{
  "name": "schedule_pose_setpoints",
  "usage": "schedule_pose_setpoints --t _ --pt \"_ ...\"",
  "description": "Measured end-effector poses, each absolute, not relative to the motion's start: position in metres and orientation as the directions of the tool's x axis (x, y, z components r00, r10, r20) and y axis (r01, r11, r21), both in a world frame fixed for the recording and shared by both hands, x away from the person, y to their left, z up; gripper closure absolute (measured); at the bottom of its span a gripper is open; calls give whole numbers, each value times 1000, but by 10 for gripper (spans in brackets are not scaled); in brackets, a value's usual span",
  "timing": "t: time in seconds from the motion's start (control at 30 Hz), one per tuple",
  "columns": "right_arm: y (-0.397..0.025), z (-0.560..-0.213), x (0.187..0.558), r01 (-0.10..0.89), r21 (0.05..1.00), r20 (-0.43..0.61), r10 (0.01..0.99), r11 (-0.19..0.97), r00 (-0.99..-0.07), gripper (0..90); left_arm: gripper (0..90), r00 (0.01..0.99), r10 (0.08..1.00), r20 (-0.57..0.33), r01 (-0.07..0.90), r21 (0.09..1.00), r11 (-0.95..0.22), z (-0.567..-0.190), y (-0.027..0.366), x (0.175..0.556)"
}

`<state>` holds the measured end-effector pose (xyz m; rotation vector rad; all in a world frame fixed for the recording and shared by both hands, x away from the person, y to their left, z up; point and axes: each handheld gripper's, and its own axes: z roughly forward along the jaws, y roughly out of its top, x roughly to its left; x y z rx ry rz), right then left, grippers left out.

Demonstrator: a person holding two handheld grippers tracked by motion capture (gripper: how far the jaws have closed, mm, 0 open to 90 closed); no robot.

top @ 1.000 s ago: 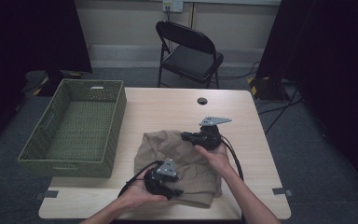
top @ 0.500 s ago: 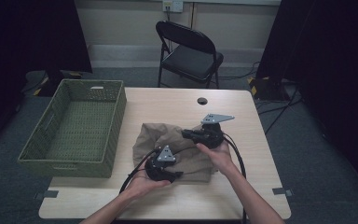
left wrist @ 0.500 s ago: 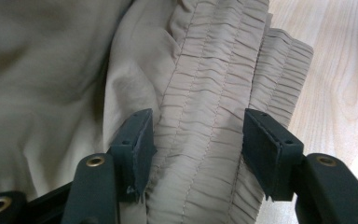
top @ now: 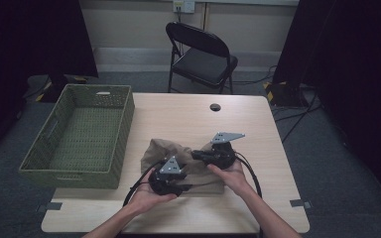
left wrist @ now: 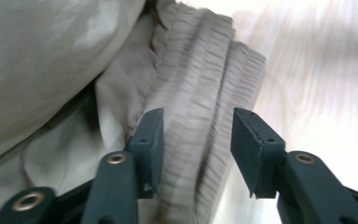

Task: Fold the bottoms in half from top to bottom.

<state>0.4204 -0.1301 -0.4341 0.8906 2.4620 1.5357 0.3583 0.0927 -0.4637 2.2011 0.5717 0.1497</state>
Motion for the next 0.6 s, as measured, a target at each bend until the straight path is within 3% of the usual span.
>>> schedule_pose_setpoints --t 0.2,0.6 --pt "-118 -429 412 403 856 196 518 324 -833 865 635 895 443 -45 331 734 -593 -473 88 358" --pt "-114 -437 390 394 835 178 488 384 -855 865 666 888 459 -35 333 737 -588 -475 86 361"
